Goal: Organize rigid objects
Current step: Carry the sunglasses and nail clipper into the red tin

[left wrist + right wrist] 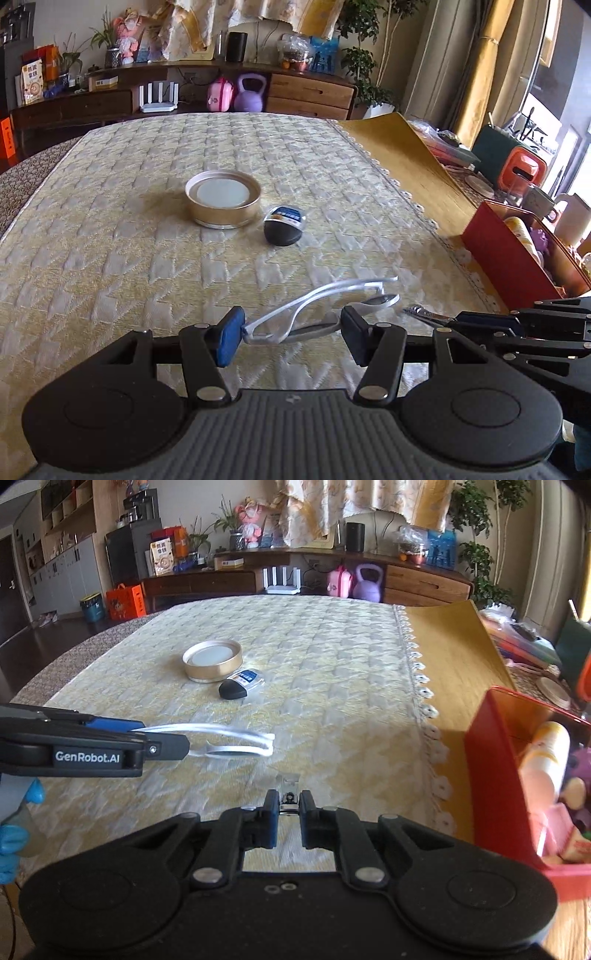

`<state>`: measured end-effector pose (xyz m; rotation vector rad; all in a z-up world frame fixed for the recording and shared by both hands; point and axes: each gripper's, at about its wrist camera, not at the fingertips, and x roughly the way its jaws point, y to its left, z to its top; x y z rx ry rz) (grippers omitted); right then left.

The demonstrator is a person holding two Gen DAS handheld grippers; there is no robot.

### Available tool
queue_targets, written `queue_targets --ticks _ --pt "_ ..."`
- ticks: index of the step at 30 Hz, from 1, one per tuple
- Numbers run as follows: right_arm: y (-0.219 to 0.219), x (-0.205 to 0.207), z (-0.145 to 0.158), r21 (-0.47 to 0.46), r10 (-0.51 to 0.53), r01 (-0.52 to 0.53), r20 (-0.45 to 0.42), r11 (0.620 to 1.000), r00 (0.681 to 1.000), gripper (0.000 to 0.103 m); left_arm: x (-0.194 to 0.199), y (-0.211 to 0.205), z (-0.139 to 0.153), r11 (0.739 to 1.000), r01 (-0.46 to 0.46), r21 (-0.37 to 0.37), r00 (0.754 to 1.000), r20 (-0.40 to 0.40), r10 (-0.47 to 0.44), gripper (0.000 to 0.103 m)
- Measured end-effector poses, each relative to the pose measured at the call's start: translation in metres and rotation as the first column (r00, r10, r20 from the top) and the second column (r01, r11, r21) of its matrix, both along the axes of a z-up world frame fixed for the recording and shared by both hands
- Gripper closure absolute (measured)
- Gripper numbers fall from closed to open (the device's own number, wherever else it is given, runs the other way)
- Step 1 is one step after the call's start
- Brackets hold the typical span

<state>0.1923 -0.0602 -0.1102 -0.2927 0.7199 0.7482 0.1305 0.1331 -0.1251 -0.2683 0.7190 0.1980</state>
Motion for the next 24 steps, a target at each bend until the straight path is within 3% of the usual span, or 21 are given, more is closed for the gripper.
queue_targets --ticks 14,24 --pt "-0.060 -0.019 0.030 0.068 -0.065 0.061 0.052 0.996 0.997 0.093 -0.006 -0.042 0.026 0.997 0.053 0.054 0.998 0.028 -0.054 0.047" --pt "-0.105 -0.021 0.061 0.132 -0.119 0.105 0.106 0.986 0.987 0.093 0.002 -0.075 0.058 0.993 0.104 0.050 0.991 0.076 -0.108 0.047"
